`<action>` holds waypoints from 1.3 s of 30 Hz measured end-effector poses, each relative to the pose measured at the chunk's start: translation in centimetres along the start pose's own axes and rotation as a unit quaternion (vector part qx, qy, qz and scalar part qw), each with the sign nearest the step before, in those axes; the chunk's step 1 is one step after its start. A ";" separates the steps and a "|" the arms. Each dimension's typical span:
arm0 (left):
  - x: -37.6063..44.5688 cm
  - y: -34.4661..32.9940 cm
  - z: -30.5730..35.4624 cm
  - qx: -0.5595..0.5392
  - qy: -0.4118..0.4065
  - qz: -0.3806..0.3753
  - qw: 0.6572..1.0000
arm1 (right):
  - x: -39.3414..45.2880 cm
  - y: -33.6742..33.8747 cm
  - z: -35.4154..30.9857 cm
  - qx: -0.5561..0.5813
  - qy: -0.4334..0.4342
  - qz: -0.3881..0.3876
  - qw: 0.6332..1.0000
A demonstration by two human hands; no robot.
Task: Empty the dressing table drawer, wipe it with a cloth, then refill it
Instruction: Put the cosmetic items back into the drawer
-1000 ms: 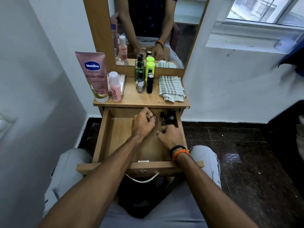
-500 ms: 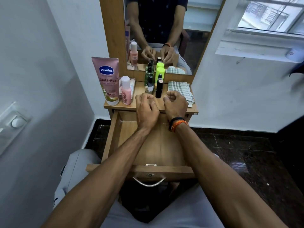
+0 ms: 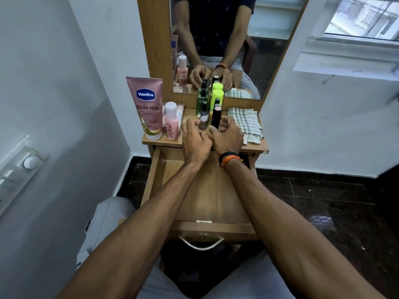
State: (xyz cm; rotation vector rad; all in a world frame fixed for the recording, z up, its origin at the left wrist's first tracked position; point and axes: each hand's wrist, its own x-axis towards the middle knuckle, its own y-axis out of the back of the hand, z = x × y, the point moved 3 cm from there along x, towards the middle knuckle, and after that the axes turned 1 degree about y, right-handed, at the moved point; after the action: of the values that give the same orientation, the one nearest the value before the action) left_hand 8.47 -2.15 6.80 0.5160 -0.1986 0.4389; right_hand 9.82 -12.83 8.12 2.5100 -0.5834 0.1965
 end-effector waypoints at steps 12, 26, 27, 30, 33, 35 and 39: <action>1.0 0.0 0.4 0.053 0.000 0.017 0.998 | -0.2 0.3 -0.2 -0.007 -0.025 0.048 0.999; 2.9 -1.1 -0.3 0.056 0.039 0.022 0.997 | -7.7 4.9 3.1 0.011 0.023 0.004 1.000; 2.9 -1.2 -0.3 0.058 0.037 0.025 0.997 | -8.0 5.0 3.6 0.002 0.014 -0.006 1.000; 2.8 -1.3 0.0 0.074 0.016 0.027 0.997 | -8.5 4.8 4.9 -0.022 -0.014 -0.044 0.999; 3.1 -1.3 0.3 0.082 0.008 0.021 0.996 | -8.9 4.7 5.6 -0.051 -0.047 -0.086 0.994; 3.2 -1.2 0.5 0.086 0.007 0.016 0.996 | -9.0 4.8 5.9 -0.068 -0.066 -0.111 0.989; 2.9 -0.9 1.0 0.080 -0.009 0.018 0.997 | -9.3 4.7 6.7 -0.117 -0.109 -0.160 0.974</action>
State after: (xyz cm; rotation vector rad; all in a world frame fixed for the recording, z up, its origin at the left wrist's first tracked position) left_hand 11.41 -2.33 8.05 0.6746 -0.1910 0.4881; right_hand -0.53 -16.64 2.36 2.3651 -0.2588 -0.2571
